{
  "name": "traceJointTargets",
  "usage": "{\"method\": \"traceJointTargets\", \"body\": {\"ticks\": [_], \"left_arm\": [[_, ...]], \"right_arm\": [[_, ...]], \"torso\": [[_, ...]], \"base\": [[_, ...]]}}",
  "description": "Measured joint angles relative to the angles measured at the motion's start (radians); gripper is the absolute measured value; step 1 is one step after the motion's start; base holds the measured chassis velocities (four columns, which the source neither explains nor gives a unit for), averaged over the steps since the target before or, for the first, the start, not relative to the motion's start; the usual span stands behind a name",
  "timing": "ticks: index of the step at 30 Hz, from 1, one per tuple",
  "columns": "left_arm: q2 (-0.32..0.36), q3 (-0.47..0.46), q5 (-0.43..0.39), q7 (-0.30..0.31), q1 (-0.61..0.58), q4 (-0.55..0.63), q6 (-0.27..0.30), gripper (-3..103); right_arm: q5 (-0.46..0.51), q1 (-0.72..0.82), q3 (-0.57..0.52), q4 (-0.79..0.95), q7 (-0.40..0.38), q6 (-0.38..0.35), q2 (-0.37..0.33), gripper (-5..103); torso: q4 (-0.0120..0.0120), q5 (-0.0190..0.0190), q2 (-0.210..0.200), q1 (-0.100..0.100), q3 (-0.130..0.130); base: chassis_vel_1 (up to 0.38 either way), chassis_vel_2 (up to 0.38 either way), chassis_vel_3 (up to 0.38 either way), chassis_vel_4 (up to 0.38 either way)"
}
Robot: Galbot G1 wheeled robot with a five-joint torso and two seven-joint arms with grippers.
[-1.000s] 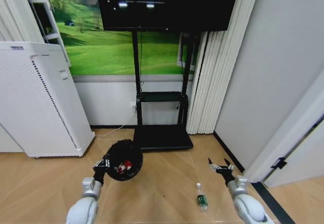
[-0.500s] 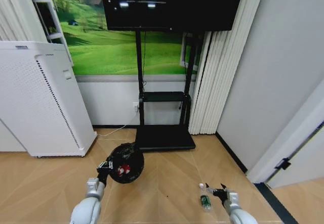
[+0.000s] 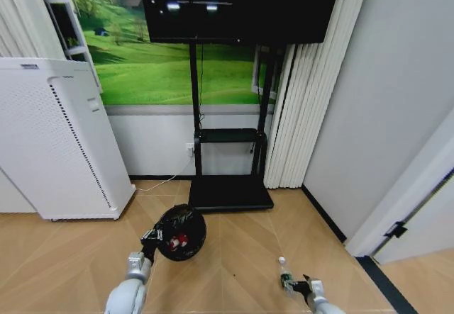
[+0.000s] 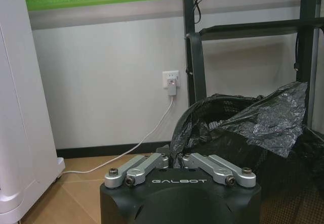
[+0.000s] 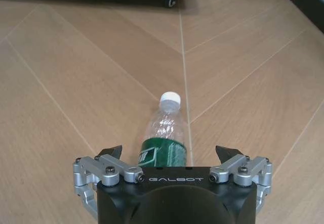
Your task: Pick up the trash bin and place the garbage on the floor into it.
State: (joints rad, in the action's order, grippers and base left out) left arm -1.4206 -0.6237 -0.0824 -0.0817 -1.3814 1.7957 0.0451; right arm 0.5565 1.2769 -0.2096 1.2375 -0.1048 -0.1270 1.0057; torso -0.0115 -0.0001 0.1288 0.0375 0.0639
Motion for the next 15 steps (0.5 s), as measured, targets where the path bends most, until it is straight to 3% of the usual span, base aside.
{"method": "traceJointTargets", "body": {"ticks": [15], "left_arm": [[0.0, 0.002, -0.001, -0.002, 0.015, -0.035, -0.008, 6]], "right_arm": [[-0.048, -0.16, 0.106, -0.207, 0.013, 0.041, 0.061, 100]], "torso": [[0.0001, 0.0, 0.0, 0.0, 0.0]], "base": [[0.0, 0.0, 0.0, 0.0]]}}
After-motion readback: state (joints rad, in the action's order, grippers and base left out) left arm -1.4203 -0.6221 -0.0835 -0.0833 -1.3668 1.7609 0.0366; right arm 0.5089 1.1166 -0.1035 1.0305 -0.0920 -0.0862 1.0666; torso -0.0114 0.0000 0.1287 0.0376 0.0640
